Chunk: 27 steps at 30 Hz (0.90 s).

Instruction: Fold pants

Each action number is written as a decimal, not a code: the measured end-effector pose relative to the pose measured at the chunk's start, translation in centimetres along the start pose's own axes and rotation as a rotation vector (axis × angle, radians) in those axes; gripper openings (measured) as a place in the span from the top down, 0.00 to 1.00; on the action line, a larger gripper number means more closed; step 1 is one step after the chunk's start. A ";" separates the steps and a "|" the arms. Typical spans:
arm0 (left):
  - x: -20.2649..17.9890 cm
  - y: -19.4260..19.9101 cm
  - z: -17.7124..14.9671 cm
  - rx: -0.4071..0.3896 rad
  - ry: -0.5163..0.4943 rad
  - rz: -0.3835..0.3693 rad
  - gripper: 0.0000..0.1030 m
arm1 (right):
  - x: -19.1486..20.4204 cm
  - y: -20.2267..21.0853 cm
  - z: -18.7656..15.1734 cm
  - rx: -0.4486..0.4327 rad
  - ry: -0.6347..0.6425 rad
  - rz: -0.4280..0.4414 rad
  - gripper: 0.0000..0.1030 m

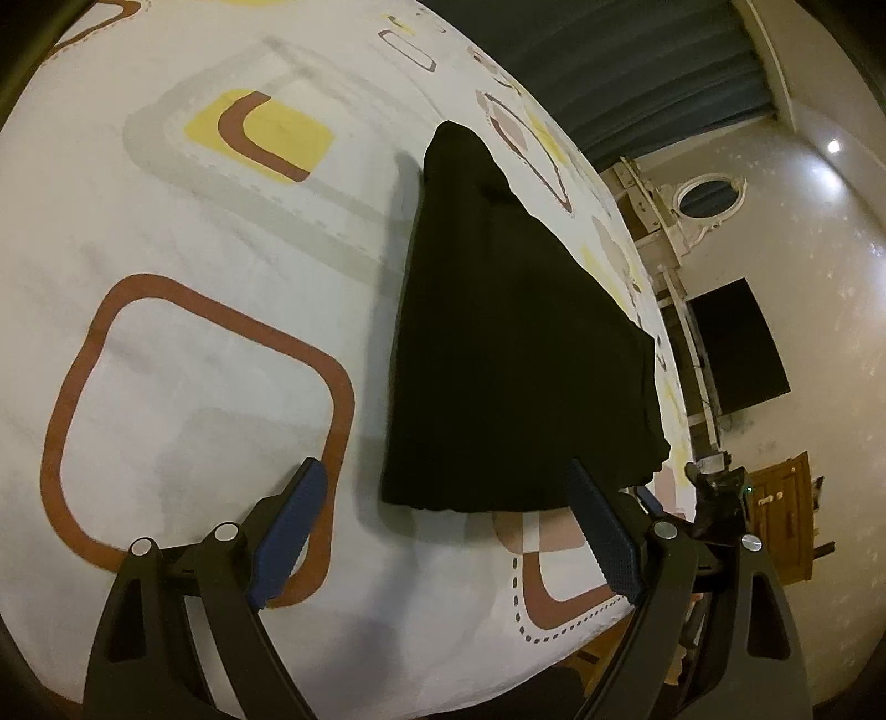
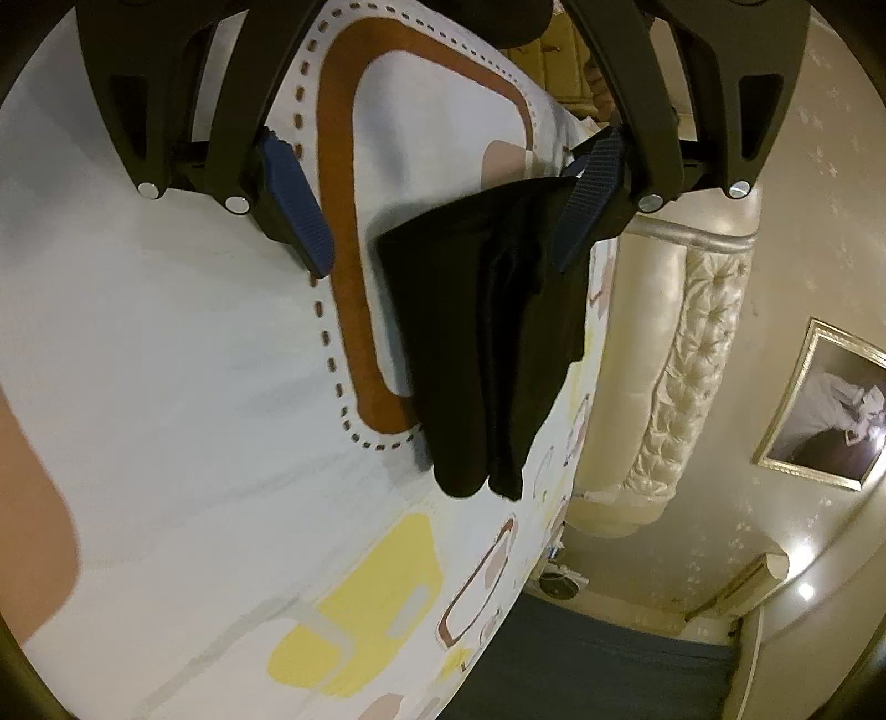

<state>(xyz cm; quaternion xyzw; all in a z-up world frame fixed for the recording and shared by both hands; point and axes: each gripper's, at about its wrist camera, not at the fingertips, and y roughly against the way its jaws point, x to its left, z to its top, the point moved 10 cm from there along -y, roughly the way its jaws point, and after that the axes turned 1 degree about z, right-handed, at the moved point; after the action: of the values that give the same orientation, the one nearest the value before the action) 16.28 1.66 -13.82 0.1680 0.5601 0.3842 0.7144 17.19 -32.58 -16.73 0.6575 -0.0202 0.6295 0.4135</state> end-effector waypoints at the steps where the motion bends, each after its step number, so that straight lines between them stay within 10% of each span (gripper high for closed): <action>1: 0.1 -0.1 0.0 0.001 0.003 -0.003 0.16 | 0.1 -0.4 0.1 0.004 0.005 -0.006 0.21; 15: -1.5 -1.9 -0.1 0.044 0.008 -0.069 0.29 | 2.3 -4.9 -0.4 0.067 0.088 -0.033 0.18; 20: -1.0 -2.0 0.0 0.012 -0.018 0.027 0.53 | 2.3 -5.6 -1.1 0.113 0.079 -0.022 0.64; 27: -2.0 -0.8 -0.1 -0.014 -0.080 0.114 0.66 | 3.3 -4.4 -1.1 0.094 0.062 0.047 0.71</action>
<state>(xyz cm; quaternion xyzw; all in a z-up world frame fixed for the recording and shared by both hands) 16.31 -0.42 -13.05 0.2098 0.5178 0.4211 0.7145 19.44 -27.45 -16.38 0.6556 0.0068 0.6595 0.3677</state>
